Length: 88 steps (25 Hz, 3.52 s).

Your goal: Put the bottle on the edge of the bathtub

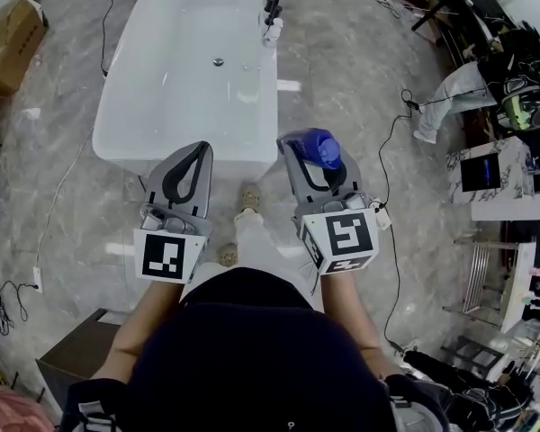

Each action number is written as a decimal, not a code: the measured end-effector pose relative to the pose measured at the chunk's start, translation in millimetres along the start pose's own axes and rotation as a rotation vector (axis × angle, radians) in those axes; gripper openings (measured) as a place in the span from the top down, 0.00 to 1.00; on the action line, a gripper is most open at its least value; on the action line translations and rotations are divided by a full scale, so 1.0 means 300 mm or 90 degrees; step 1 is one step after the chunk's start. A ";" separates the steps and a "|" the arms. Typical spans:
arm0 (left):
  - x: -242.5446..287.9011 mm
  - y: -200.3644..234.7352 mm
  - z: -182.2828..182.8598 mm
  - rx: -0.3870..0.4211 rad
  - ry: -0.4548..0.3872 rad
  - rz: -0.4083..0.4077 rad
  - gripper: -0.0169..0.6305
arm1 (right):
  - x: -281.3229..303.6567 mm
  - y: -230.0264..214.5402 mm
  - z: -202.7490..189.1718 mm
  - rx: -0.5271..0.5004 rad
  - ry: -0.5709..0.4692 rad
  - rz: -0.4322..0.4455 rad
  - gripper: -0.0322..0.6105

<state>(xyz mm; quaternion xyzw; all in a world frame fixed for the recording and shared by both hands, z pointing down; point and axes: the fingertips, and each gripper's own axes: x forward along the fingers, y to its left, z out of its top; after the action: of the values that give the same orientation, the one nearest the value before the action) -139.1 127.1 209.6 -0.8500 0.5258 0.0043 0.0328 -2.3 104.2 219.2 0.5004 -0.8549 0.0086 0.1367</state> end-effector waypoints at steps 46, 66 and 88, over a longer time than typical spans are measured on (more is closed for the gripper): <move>1.000 0.268 -0.098 0.014 0.034 -0.033 0.97 | 0.829 -0.556 0.046 0.015 0.032 0.048 0.71; 1.087 0.198 -0.316 0.037 0.063 -0.124 0.97 | 0.954 -0.606 -0.224 0.045 0.082 0.024 0.71; 1.143 0.184 -0.659 -0.003 0.078 -0.125 0.97 | 1.108 -0.612 -0.533 0.026 0.099 0.029 0.71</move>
<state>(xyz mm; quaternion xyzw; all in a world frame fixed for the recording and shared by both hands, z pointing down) -40.5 -215.9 389.6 -0.8962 0.4408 -0.0497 -0.0014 37.7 -246.9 431.2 0.4817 -0.8523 0.0681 0.1921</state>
